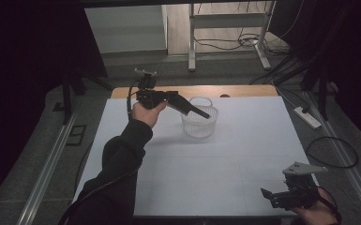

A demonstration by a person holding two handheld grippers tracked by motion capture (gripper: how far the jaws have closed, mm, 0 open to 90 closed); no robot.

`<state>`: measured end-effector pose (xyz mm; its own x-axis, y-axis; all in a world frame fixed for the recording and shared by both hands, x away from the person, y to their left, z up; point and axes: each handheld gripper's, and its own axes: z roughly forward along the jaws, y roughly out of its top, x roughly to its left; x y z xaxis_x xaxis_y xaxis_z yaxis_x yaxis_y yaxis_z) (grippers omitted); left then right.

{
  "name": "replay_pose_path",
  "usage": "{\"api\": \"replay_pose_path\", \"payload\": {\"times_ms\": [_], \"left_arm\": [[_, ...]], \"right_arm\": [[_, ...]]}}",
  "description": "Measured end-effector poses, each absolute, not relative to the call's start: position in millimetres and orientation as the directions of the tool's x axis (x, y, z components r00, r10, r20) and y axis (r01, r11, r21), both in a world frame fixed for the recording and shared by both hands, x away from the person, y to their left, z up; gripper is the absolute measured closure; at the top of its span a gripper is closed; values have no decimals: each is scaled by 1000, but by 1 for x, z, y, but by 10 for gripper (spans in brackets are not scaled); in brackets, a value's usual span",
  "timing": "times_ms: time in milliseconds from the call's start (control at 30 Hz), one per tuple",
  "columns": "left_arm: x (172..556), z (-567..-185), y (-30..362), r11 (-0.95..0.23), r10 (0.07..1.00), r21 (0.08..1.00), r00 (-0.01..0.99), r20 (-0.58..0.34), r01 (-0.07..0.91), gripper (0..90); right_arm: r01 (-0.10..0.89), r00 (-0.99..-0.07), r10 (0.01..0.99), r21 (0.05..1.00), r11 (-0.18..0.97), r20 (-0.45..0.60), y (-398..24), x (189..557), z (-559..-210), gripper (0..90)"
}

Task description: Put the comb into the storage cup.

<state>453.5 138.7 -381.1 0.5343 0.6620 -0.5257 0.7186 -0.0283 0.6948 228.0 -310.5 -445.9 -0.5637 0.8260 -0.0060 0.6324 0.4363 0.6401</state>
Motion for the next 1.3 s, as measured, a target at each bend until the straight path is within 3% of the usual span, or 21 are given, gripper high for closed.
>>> {"api": "replay_pose_path", "payload": {"times_ms": [1300], "left_arm": [[463,-418,117,-36,692,667,500,-520,744,839]], "right_arm": [[634,-572,820,633,444,-3,-310,229,-446,1]]}}
